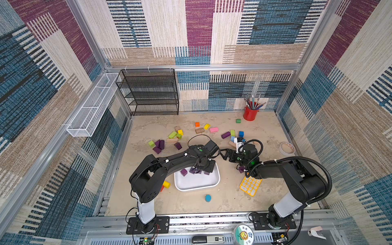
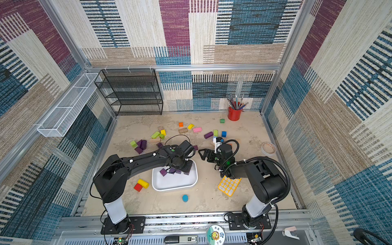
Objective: Pick purple bricks into the storage bin
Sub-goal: Place the building block in the storage box.
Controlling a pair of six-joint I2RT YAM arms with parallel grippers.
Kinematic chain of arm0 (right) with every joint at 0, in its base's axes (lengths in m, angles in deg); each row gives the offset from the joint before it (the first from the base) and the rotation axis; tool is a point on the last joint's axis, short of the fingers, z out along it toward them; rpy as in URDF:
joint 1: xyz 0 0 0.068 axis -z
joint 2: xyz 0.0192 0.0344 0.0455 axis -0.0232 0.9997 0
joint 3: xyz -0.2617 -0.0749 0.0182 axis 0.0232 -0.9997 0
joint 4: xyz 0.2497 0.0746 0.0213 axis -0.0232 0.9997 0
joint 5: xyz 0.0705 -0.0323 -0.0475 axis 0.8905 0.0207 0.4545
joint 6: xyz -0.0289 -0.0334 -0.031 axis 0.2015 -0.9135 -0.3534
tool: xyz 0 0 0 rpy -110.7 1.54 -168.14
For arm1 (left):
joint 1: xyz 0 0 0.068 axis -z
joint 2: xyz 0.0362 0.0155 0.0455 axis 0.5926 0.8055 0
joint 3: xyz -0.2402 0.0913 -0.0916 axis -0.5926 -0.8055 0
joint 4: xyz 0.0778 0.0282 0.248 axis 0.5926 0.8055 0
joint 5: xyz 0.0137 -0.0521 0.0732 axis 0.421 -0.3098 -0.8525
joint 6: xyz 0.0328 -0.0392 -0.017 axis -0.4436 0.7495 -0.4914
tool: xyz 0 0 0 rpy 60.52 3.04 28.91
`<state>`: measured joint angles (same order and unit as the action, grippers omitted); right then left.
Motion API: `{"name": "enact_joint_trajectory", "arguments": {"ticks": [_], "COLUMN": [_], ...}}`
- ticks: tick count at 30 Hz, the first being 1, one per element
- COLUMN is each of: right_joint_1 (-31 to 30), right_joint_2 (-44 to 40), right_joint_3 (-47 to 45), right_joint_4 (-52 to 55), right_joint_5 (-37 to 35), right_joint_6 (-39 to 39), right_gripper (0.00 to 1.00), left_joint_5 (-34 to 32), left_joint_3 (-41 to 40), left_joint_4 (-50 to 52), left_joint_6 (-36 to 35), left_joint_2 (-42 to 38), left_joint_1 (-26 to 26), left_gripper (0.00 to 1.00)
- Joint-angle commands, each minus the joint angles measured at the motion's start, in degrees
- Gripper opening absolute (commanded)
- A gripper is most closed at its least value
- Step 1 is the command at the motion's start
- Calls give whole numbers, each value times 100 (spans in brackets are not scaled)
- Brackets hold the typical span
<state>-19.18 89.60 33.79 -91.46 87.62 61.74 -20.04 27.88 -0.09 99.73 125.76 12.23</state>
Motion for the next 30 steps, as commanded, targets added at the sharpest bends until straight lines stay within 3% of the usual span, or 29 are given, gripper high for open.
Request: {"name": "enact_joint_trajectory", "arguments": {"ticks": [1,11,23,30], "right_joint_1": [3,3,3,3], "right_joint_2": [20,43,45,43], "right_joint_3": [34,43,48,34], "right_joint_4": [-216,-220,-223,-232], "right_joint_5": [63,57,41,3], "right_joint_6": [-49,-58,-93,-102], "right_gripper": [99,99,99,99], "left_joint_5": [-129,-190,-262,-446], "left_joint_3": [15,51,243,304], "left_joint_4": [8,64,211,361], "left_joint_6": [-83,-102,-181,-259], "left_joint_2": [36,82,-32,-262], "left_joint_1": [11,29,47,55], "left_gripper": [25,28,49,52]}}
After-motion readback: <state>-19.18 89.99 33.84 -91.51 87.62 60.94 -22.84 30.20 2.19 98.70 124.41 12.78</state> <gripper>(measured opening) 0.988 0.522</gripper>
